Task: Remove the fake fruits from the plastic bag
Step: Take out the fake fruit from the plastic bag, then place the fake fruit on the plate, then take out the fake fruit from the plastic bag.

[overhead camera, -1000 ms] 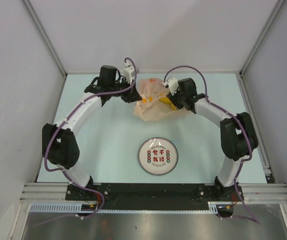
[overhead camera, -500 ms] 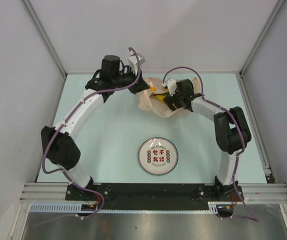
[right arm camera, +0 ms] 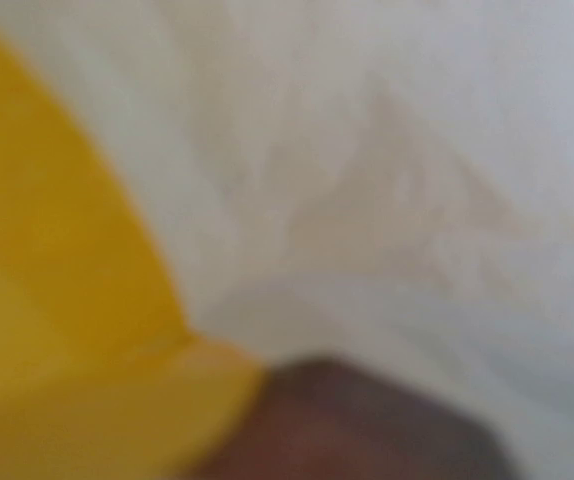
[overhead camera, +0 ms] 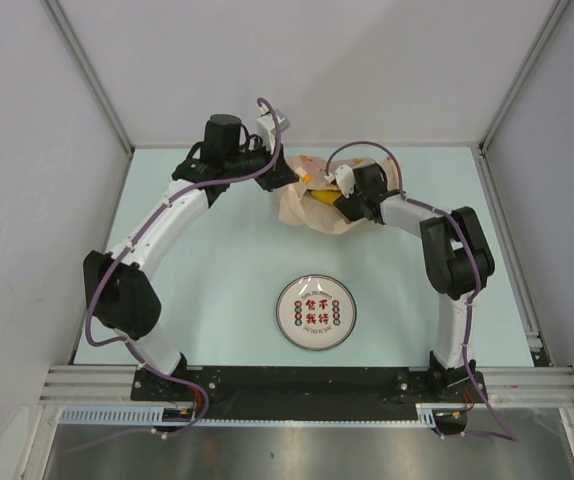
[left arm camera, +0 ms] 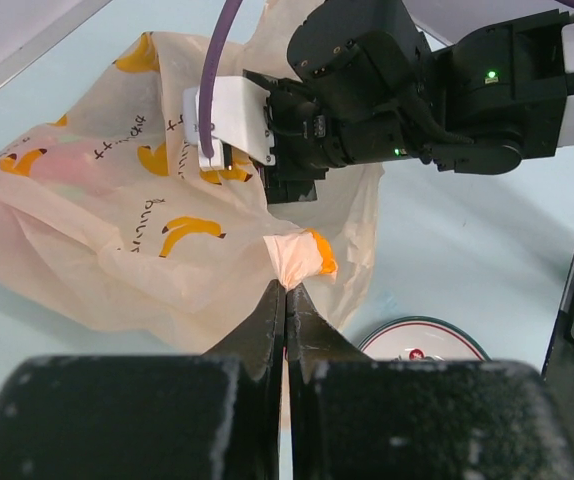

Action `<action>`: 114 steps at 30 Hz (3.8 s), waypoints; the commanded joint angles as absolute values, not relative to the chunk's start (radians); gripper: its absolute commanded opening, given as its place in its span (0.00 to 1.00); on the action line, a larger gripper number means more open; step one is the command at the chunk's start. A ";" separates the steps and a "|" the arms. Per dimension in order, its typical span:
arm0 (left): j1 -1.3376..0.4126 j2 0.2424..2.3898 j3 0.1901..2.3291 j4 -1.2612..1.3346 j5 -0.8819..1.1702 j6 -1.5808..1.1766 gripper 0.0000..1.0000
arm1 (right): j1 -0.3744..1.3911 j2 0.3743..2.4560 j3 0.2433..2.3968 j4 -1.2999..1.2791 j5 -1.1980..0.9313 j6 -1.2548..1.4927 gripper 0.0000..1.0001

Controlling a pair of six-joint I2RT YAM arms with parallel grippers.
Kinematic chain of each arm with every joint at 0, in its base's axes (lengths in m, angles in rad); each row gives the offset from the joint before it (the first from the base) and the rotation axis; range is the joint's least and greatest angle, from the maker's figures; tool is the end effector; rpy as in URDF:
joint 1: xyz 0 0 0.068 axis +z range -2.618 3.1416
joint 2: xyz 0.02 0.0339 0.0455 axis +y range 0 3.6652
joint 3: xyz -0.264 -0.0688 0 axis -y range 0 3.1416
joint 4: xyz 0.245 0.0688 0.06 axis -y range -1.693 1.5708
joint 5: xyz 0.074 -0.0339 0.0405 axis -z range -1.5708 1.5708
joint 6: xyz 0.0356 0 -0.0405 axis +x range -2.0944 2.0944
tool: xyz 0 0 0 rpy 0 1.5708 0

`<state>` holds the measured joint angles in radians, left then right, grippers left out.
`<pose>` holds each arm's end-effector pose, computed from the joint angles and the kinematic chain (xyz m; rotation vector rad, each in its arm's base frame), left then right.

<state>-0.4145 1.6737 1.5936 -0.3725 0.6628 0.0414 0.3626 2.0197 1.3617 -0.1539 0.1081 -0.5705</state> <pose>0.3462 -0.1763 0.3717 0.8668 1.8412 -0.9035 0.4131 0.1526 0.1696 -1.0281 2.1560 -0.2273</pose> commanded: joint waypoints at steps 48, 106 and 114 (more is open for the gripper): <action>-0.477 1.802 1.651 -0.285 0.509 0.012 0.08 | 0.436 1.016 0.593 -0.117 -0.718 -1.222 0.25; -0.476 1.614 1.525 -0.324 0.511 -0.023 0.00 | 0.514 1.368 1.041 -0.112 -0.349 -0.685 0.79; -0.460 1.582 1.479 -0.348 0.502 -0.003 0.00 | 0.371 1.397 1.058 0.213 -0.398 -0.422 0.49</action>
<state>-0.4732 1.6436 1.4906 -0.3355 0.4995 0.0002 0.3897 1.3903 1.0145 -0.0063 -0.3874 -0.5983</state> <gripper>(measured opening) 0.006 0.565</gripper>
